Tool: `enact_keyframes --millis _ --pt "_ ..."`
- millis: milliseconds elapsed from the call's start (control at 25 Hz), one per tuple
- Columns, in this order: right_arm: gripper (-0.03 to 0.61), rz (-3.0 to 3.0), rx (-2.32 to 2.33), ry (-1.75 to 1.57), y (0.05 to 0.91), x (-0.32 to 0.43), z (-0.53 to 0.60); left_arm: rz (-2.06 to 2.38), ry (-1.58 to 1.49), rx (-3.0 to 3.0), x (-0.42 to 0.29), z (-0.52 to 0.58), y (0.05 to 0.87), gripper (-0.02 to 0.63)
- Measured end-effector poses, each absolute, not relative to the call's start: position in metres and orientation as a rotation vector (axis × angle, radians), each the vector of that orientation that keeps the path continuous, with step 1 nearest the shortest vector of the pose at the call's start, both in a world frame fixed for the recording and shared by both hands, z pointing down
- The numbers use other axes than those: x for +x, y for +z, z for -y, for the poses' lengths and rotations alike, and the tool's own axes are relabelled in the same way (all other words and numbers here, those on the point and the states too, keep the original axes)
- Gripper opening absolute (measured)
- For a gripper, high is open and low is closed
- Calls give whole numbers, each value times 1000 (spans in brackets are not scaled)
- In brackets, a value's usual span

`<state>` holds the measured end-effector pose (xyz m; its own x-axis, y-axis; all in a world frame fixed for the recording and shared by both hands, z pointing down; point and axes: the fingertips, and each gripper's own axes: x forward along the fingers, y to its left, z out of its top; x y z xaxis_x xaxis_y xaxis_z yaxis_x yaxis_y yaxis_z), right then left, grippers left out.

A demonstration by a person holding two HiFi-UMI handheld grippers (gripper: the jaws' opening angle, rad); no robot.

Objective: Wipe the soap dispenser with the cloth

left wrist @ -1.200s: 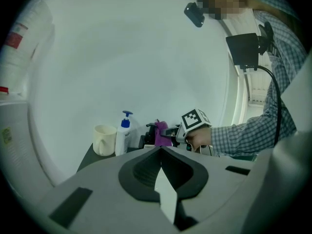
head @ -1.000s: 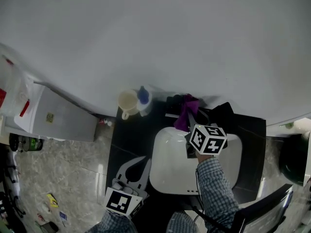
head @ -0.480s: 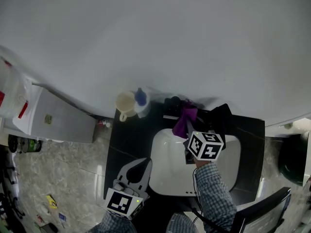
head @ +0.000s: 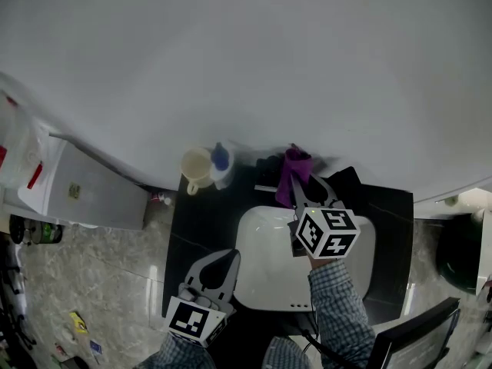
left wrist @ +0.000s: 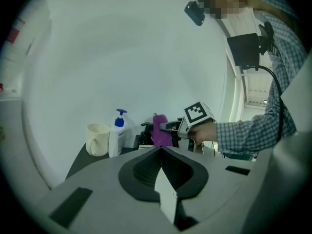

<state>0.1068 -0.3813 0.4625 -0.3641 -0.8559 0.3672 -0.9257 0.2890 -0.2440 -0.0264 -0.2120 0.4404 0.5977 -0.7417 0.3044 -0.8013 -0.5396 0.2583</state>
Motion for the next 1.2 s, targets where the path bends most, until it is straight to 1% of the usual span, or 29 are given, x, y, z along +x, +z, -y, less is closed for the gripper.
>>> enact_keyframes --millis 280,680,960,1200 --pt "87 2440 1554 400 432 78 383 1253 190 2453 -30 212 436 11" --pt "87 2439 1477 322 442 60 374 1263 197 2436 -38 211 441 11" --pt "89 2388 1377 241 464 49 358 1259 201 2442 -38 212 442 11" --pt "87 2356 1262 299 502 33 341 1272 223 2419 -41 212 443 11"
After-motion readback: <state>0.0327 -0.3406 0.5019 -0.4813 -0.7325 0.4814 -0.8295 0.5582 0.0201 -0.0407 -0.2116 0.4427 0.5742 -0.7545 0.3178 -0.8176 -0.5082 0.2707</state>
